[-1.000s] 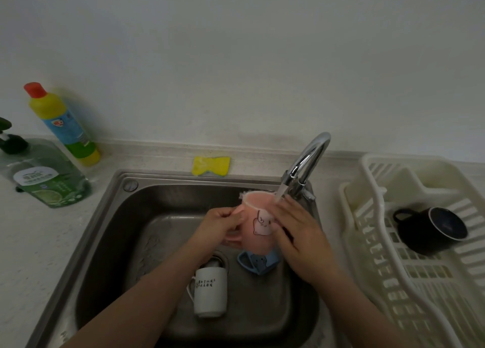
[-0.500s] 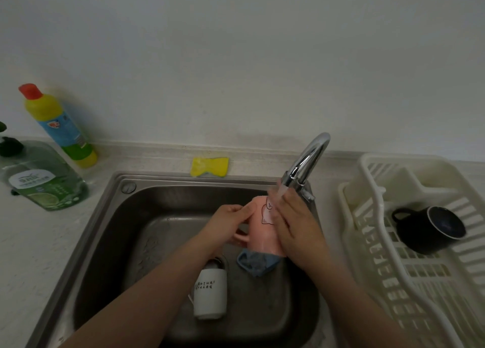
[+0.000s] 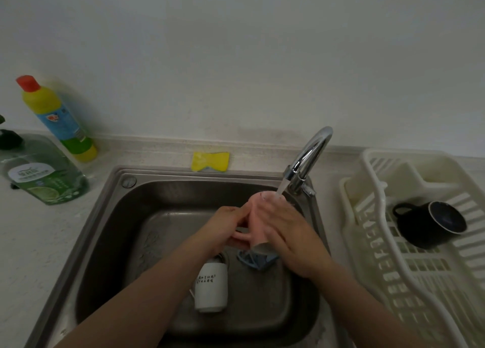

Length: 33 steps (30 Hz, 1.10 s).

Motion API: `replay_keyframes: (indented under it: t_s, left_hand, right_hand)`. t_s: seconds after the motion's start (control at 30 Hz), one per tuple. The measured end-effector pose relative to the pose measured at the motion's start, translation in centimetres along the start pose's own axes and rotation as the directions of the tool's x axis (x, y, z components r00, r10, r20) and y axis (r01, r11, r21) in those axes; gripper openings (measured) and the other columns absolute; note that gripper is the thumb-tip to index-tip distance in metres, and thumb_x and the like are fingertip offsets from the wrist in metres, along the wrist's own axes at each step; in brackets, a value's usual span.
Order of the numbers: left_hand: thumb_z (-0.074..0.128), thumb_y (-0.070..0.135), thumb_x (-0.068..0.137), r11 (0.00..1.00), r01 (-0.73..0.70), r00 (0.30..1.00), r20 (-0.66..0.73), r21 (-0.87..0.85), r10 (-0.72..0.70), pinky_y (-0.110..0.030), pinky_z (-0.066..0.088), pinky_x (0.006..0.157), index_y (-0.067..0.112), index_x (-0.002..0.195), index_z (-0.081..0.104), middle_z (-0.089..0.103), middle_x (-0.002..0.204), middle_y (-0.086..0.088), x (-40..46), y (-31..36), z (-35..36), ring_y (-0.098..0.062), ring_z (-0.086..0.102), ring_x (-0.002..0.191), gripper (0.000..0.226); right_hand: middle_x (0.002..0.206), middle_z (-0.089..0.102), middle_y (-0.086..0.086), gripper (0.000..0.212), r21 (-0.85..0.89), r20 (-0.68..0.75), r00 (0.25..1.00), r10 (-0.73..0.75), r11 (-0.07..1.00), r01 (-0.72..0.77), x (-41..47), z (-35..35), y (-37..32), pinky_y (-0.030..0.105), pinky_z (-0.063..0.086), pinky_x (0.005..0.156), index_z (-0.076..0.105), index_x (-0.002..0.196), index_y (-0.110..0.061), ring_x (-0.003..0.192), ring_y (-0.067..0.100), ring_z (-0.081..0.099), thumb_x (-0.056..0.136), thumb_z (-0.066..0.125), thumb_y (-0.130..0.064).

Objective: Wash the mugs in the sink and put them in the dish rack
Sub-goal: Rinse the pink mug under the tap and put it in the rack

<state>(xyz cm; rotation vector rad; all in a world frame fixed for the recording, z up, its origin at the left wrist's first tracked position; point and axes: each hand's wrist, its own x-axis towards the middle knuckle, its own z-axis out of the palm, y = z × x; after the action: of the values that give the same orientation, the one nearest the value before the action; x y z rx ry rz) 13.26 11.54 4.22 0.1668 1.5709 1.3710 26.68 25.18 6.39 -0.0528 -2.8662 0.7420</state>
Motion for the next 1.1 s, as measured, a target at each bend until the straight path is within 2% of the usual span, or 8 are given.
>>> replay_keyframes:
  t_s: [0.23, 0.37, 0.53, 0.63, 0.7, 0.83, 1.0, 1.1]
  left_hand:
    - [0.047, 0.044, 0.100, 0.994, -0.010, 1.000, 0.005, -0.104, 0.011, -0.039, 0.055, 0.068, 0.005, 0.110, 0.068, 0.073, 0.094, -0.011, -0.6, -0.5, -1.5, -0.023, 0.072, 0.079, 0.045]
    - [0.046, 0.045, 0.100, 0.993, -0.012, 0.999, -0.032, -0.118, 0.009, -0.037, 0.056, 0.063, 0.005, 0.111, 0.066, 0.071, 0.101, -0.016, -0.8, -0.5, -1.3, -0.023, 0.072, 0.075, 0.046]
    - [0.043, 0.045, 0.101, 0.987, -0.044, 0.999, -0.034, -0.157, 0.039, -0.034, 0.056, 0.059, 0.002, 0.115, 0.066, 0.071, 0.093, -0.013, -1.0, -0.1, -2.1, -0.020, 0.068, 0.070, 0.051]
    - [0.042, 0.044, 0.101, 0.993, -0.045, 0.999, -0.006, -0.112, 0.044, -0.034, 0.056, 0.058, -0.001, 0.115, 0.064, 0.072, 0.094, -0.016, -1.2, -0.1, -1.8, -0.021, 0.068, 0.070, 0.052]
    - [0.043, 0.045, 0.101, 0.992, -0.049, 0.999, -0.003, -0.113, 0.049, -0.036, 0.057, 0.062, 0.001, 0.116, 0.065, 0.070, 0.105, -0.023, -1.1, -0.1, -1.7, -0.026, 0.067, 0.080, 0.052]
    - [0.043, 0.046, 0.101, 0.987, -0.042, 0.999, 0.010, -0.158, 0.044, -0.038, 0.057, 0.064, 0.007, 0.114, 0.068, 0.071, 0.101, -0.019, -1.0, -0.2, -1.6, -0.024, 0.067, 0.077, 0.049]
    - [0.046, 0.046, 0.100, 0.989, -0.054, 0.999, -0.010, -0.138, 0.053, -0.042, 0.058, 0.069, 0.006, 0.114, 0.067, 0.073, 0.104, -0.015, -0.7, 0.3, -0.8, -0.028, 0.072, 0.084, 0.048]
    - [0.045, 0.044, 0.101, 0.994, -0.063, 0.998, -0.013, -0.093, 0.062, -0.037, 0.057, 0.063, 0.001, 0.111, 0.066, 0.073, 0.094, -0.011, -0.7, 0.7, -0.9, -0.023, 0.071, 0.073, 0.049]
  right_hand:
    - [0.161, 0.000, -0.016, 0.065, 0.113, 0.065, 0.996, 0.057, 0.991, -0.064, -2.4, 1.5, -3.0, 0.025, -0.001, 0.119, 0.013, 0.154, -0.024, 0.147, 0.002, -0.009, 0.097, 0.025, -0.054]
    - [0.155, 0.005, -0.028, 0.063, 0.479, 0.047, 0.919, 0.392, 0.798, -0.365, 0.5, 1.1, -2.7, 0.014, 0.010, 0.116, 0.010, 0.153, -0.037, 0.146, -0.002, 0.001, 0.098, 0.029, -0.058]
    - [0.160, 0.003, -0.022, 0.061, 0.417, -0.045, 0.978, 0.202, 0.894, -0.165, -2.8, 1.4, -5.0, 0.025, 0.010, 0.117, 0.011, 0.155, -0.029, 0.147, 0.000, 0.002, 0.100, 0.031, -0.047]
    - [0.153, 0.027, -0.024, 0.056, 0.638, 0.027, 0.903, 0.429, 0.687, -0.346, -0.5, 1.0, -3.8, 0.019, 0.024, 0.115, 0.019, 0.152, -0.039, 0.138, -0.009, 0.026, 0.099, 0.033, -0.056]
    - [0.154, 0.029, -0.020, 0.063, 0.671, 0.059, 0.859, 0.508, 0.618, -0.411, 0.2, 1.0, -3.6, 0.036, 0.027, 0.118, 0.019, 0.150, -0.046, 0.140, -0.001, 0.029, 0.093, 0.034, -0.069]
    - [0.157, -0.012, -0.027, 0.068, 0.502, -0.001, 0.941, 0.337, 0.814, -0.291, -2.8, 2.0, -5.5, 0.033, 0.005, 0.120, -0.004, 0.150, -0.043, 0.145, -0.005, -0.009, 0.092, 0.025, -0.064]
    - [0.162, -0.003, -0.015, 0.067, 0.442, -0.050, 0.908, 0.417, 0.824, -0.354, 0.4, 0.9, -3.9, 0.043, 0.010, 0.122, -0.001, 0.153, -0.037, 0.147, 0.000, -0.005, 0.097, 0.027, -0.059]
    - [0.161, -0.007, -0.014, 0.064, 0.133, -0.033, 0.985, 0.170, 0.977, -0.164, -1.4, 1.3, -4.8, 0.032, -0.003, 0.121, 0.002, 0.153, -0.028, 0.146, 0.006, -0.016, 0.097, 0.022, -0.052]
